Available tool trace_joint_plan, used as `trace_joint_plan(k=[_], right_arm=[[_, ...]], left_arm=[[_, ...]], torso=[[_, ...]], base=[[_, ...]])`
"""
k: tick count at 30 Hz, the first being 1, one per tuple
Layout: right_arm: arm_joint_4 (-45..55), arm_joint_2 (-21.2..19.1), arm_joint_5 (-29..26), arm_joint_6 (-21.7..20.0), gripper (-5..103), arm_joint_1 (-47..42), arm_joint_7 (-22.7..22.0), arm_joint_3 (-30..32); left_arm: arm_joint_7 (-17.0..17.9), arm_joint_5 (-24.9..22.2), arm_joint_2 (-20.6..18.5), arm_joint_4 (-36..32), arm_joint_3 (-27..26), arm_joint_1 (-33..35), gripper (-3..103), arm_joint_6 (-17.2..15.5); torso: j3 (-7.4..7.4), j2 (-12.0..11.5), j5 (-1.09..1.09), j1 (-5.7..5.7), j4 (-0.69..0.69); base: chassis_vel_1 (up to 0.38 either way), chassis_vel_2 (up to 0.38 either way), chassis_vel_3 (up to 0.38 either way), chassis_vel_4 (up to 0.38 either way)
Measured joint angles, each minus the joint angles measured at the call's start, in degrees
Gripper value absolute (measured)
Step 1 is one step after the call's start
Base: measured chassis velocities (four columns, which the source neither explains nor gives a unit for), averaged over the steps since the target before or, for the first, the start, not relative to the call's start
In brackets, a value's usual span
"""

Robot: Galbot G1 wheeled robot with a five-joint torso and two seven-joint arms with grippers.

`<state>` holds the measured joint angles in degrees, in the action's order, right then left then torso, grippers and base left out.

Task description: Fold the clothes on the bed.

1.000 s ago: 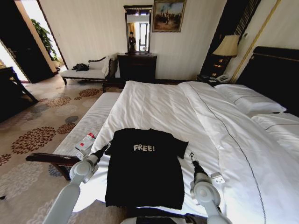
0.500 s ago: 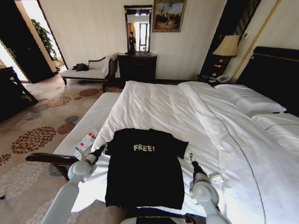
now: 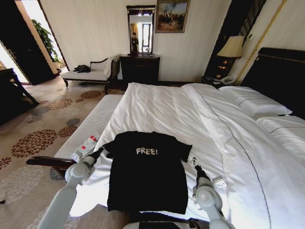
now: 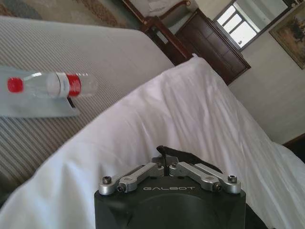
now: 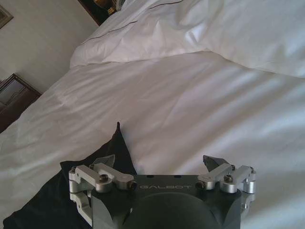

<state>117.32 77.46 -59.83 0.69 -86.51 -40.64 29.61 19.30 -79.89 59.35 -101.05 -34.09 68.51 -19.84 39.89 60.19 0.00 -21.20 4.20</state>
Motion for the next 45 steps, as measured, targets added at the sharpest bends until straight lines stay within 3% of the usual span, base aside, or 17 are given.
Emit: trace_joint_plan(k=[17, 27, 31, 35, 37, 40, 41, 44, 45], right_arm=[[-0.81, -1.98, -0.55, -0.02, 100, 0.94, -0.02, -1.51], [-1.06, -1.94, -0.36, -0.05, 100, 0.67, -0.01, -2.04], [-0.98, -1.92, -0.3, -0.05, 100, 0.55, -0.01, -2.06], [-0.94, -2.13, -0.51, -0.05, 100, 1.13, -0.01, -2.03], [-1.01, -2.16, -0.67, -0.05, 100, 1.45, -0.03, -2.03], [-1.59, -2.29, -1.28, -0.14, 100, 2.7, -0.12, -2.01], [-1.59, -2.29, -1.28, -0.14, 100, 2.7, -0.12, -2.01], [-2.88, -2.74, -2.49, -0.22, 100, 3.97, -0.25, -0.88], [-3.25, -2.91, -2.93, -0.24, 100, 4.21, -0.32, -0.26]], left_arm=[[-1.37, 2.42, -0.88, 8.33, -2.2, -3.26, 0, 1.54], [-0.79, 1.98, -3.41, 11.05, 2.33, -7.68, -1, 0.43], [-0.19, 2.18, -4.11, 10.39, 1.94, -7.4, 10, 0.44], [0.33, 1.77, -5.98, 5.75, -3.13, -4.18, 31, -0.1], [0.52, 1.32, -6.49, 4.15, -4.9, -3.26, 31, -0.25], [2.2, -2.76, -7.8, -3.37, -11.37, -0.44, 47, -1.46], [2.2, -2.76, -7.8, -3.37, -11.37, -0.44, 47, -1.46], [4.05, -7.82, -8.79, -13.0, -16.49, 1.53, 64, -3.0], [4.28, -8.94, -8.98, -15.79, -17.41, 1.88, 64, -3.25]], torso=[[0.0, 0.0, -0.01, 0.0, 0.0], [0.0, 0.0, 0.01, 0.0, -0.01], [0.0, 0.0, 0.0, 0.0, -0.01], [0.0, 0.0, 0.0, 0.0, 0.0], [0.0, 0.0, 0.0, -0.01, -0.01], [-0.01, 0.0, 0.0, 0.0, -0.02], [-0.01, 0.0, 0.0, 0.0, -0.02], [-0.01, 0.0, 0.01, 0.0, -0.02], [-0.01, 0.0, 0.01, 0.0, 0.0]], base=[[0.0, 0.0, 0.0, 0.0], [0.0, 0.0, 0.0, 0.0], [0.0, 0.0, 0.0, 0.0], [0.0, 0.0, 0.0, 0.0], [0.0, 0.0, 0.0, 0.0], [0.0, 0.0, 0.0, 0.0], [0.0, 0.0, 0.0, 0.0], [0.0, 0.0, 0.0, 0.0], [0.0, 0.0, 0.0, 0.0]])
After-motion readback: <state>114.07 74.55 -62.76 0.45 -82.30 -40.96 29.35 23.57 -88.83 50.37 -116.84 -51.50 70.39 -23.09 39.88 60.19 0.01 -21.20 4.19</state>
